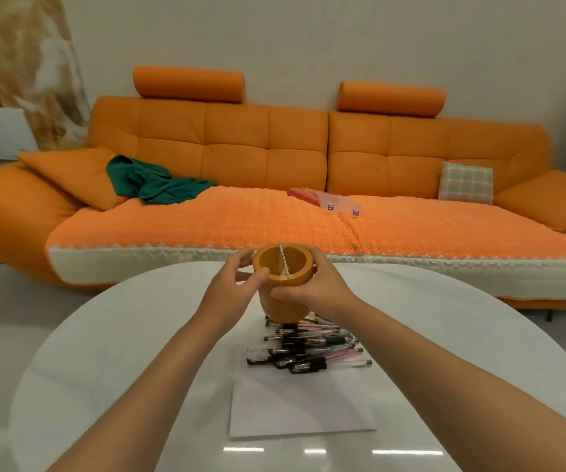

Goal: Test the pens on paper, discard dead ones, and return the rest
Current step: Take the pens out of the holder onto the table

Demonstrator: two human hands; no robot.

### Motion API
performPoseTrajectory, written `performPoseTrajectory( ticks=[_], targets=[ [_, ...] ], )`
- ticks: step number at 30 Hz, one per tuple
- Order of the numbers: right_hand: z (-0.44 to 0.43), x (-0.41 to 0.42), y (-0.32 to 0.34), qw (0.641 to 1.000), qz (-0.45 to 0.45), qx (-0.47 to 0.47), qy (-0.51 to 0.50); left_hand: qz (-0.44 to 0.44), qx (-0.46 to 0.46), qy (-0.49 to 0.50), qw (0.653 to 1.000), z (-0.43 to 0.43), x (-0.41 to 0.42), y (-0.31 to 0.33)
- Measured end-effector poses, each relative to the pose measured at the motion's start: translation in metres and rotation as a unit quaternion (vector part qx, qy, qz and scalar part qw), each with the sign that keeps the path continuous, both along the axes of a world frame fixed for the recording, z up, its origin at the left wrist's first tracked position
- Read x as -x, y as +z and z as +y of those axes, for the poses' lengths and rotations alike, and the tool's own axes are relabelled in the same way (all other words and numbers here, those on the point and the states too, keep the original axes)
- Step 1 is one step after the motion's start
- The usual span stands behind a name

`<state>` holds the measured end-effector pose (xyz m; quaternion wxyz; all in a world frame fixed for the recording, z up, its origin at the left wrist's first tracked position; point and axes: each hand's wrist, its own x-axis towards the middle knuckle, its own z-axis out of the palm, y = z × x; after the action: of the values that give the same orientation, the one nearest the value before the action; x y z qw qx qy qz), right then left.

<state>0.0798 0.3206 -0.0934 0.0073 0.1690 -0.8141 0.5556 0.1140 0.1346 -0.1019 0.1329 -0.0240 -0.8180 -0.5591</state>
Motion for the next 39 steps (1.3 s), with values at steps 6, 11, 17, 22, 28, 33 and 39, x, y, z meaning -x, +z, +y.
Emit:
performPoseTrajectory(
  ticks=[6,11,17,22,28,33,39],
  targets=[
    [-0.074,0.027,-0.02,0.998,-0.042,-0.016,0.037,0.003,0.007,0.062,0.998,-0.063,0.007,-0.024],
    [-0.113,0.044,-0.033,0.997,-0.061,-0.015,0.053,-0.011,0.008,0.09,0.996,-0.099,0.019,-0.043],
    [-0.134,0.062,-0.042,0.995,-0.083,-0.001,0.057,-0.026,0.032,0.106,0.994,-0.114,0.037,-0.053],
    [-0.144,0.072,-0.048,0.993,-0.098,-0.011,0.064,-0.04,0.036,0.122,0.991,-0.12,0.044,-0.053],
    [-0.107,0.071,-0.036,0.987,-0.118,-0.091,0.068,0.016,0.163,0.204,0.965,-0.106,0.031,-0.037],
    [-0.032,0.051,-0.024,0.958,-0.059,-0.267,0.084,0.165,0.197,0.14,0.956,-0.066,0.018,-0.027],
    [0.027,0.015,-0.033,0.861,-0.094,-0.474,0.157,-0.025,0.321,-0.12,0.939,-0.018,0.003,-0.044]
  ],
)
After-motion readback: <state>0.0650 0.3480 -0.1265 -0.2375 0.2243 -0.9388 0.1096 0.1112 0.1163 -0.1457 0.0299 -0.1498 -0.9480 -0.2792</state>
